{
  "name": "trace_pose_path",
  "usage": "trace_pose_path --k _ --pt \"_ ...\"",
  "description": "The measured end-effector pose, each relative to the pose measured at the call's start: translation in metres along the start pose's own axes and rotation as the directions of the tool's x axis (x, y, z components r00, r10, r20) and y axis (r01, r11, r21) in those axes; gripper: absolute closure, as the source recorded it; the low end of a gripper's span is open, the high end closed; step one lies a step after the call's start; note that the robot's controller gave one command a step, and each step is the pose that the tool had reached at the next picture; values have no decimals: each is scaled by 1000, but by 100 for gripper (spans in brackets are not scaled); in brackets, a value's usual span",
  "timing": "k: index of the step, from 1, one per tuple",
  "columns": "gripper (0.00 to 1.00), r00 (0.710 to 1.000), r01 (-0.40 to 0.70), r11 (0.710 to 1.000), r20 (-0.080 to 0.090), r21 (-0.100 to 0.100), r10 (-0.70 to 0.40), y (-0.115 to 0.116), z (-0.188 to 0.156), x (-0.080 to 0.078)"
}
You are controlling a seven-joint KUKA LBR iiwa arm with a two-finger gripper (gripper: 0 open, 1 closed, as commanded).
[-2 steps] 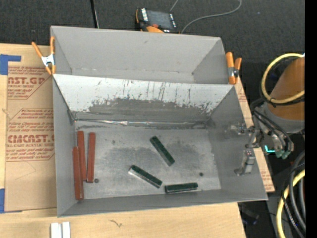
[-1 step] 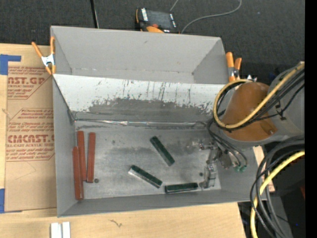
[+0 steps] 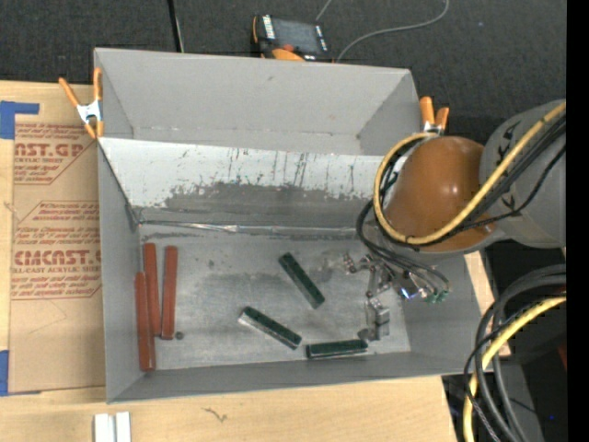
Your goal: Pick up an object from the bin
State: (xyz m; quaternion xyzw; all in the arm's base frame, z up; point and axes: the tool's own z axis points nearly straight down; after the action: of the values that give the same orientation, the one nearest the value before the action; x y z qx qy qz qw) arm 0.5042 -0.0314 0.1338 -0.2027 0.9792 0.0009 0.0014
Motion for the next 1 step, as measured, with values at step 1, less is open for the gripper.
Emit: trace_pose_path --k 1 --pt "0 998 61 998 -3 -5 -61 83 44 -45"
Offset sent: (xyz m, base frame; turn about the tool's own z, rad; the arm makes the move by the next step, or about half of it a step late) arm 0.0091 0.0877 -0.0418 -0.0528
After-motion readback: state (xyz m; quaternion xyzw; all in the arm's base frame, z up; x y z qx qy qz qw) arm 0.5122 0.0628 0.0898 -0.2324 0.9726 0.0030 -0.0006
